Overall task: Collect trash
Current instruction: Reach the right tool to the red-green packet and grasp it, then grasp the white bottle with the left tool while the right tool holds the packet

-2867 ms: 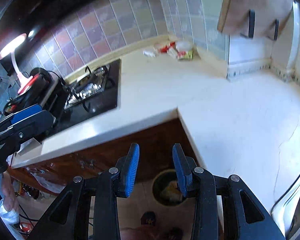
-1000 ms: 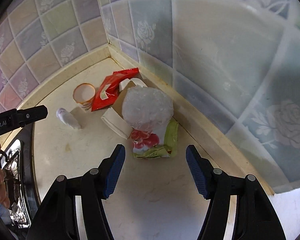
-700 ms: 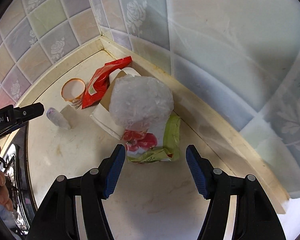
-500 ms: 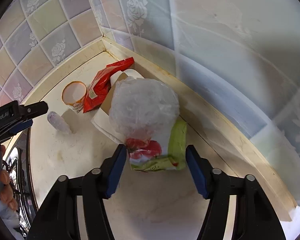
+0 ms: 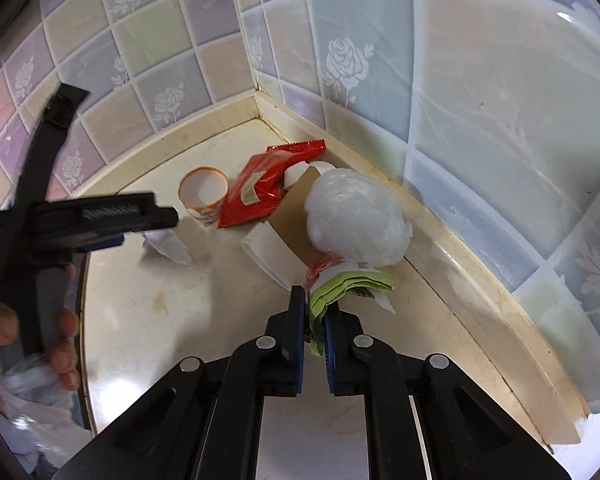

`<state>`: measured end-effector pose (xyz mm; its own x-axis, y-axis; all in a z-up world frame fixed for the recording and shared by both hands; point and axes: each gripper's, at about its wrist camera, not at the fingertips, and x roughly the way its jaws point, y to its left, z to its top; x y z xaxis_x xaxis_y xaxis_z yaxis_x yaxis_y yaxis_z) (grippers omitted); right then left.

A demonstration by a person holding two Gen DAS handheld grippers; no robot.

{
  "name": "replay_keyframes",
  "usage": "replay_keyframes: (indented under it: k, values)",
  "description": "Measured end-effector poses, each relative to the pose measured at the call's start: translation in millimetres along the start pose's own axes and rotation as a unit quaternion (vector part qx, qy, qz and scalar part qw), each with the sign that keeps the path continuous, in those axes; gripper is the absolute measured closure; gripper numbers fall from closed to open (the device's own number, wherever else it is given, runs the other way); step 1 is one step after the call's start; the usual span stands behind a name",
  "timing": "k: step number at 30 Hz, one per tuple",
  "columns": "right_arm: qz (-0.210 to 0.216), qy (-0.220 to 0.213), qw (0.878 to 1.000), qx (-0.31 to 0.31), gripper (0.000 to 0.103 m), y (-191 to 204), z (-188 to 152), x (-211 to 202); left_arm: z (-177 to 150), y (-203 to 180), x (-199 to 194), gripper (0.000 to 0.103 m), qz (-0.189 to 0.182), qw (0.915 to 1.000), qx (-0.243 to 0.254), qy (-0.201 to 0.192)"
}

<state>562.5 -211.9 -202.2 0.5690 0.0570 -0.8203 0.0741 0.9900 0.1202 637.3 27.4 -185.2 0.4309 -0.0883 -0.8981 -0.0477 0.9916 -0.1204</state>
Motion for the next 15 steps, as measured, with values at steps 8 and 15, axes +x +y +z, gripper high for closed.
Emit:
replay_keyframes:
  k: [8, 15]
  values:
    - [0.006, -0.005, 1.0, 0.011, 0.096, -5.7, 0.3, -11.2, -4.3, 0.7, 6.4, 0.059, 0.013, 0.9998, 0.01, 0.01]
    - [0.017, 0.0, 1.0, 0.016, 0.096, -5.6, -1.4, -12.3, -11.0, 8.1, 2.1, 0.06, 0.013, 0.9998, 0.003, 0.018]
